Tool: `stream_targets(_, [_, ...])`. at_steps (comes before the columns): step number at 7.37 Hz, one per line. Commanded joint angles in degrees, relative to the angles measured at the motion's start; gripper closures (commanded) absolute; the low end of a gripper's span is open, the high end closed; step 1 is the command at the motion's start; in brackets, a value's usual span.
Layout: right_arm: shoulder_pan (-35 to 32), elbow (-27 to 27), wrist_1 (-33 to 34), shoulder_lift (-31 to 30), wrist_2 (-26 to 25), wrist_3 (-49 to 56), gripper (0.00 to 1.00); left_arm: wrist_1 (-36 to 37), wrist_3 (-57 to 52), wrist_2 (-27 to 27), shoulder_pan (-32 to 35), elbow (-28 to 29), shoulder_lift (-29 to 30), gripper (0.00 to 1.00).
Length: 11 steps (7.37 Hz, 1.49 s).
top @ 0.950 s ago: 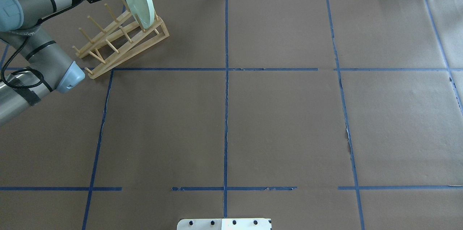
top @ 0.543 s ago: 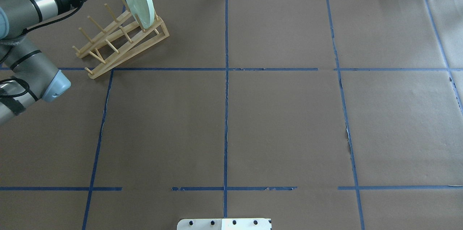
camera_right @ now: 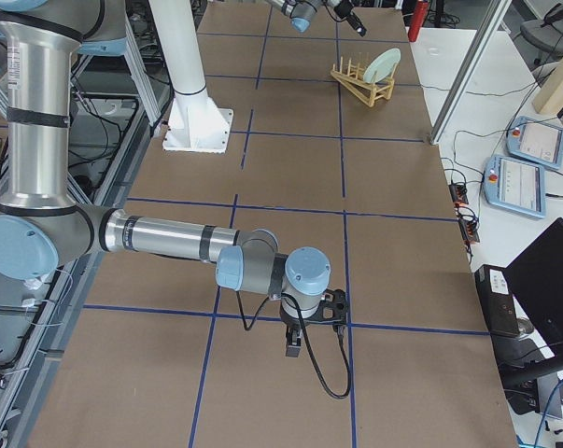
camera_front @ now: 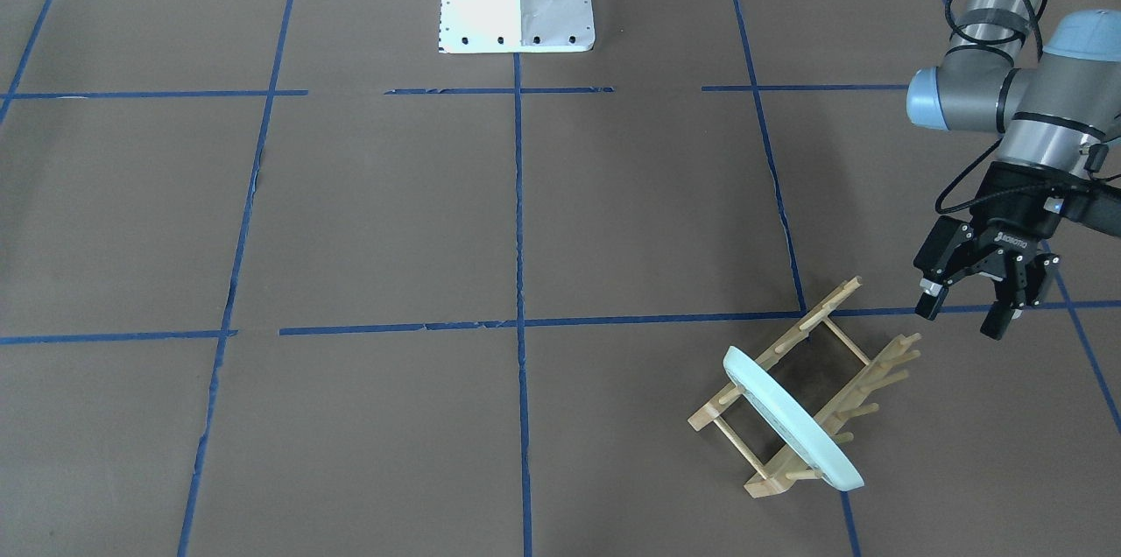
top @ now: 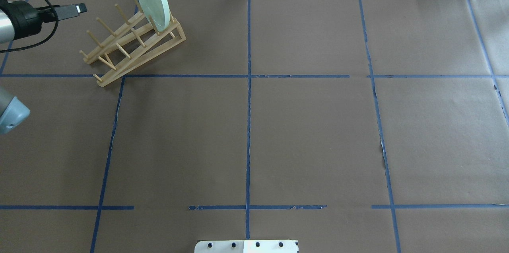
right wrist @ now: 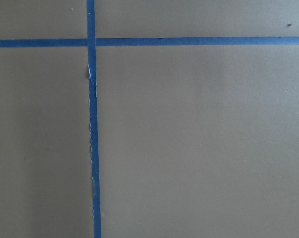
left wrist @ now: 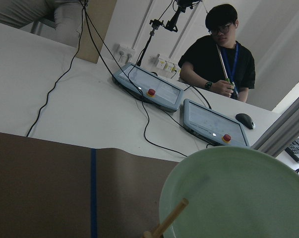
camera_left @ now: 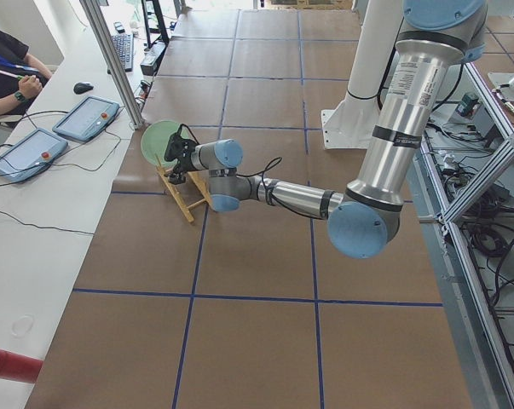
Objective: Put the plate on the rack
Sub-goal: 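Open the left gripper and withdraw it away from the plate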
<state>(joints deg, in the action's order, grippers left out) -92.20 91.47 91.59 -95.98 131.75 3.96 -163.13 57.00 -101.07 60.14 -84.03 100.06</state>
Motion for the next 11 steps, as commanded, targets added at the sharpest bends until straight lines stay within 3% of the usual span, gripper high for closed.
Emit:
stream_targets(1, [0.00, 0.03, 0.00, 0.00, 0.00, 0.00, 0.00, 9.60, -13.60, -6.13, 6.01, -5.59, -6.70, 0.00])
stream_targets(3, [0.00, 0.03, 0.00, 0.00, 0.00, 0.00, 0.00, 23.32, -29.33, -9.39, 10.06, -10.44, -8.91, 0.00])
stream_targets(7, [0.00, 0.03, 0.00, 0.00, 0.00, 0.08, 0.00, 46.88, -51.31, -24.84, 21.65, -9.93, -7.86, 0.00])
stream_targets(11, [0.00, -0.06, 0.00, 0.00, 0.00, 0.00, 0.00, 63.16, -54.98, -34.17, 28.79, -8.88, -8.65, 0.00])
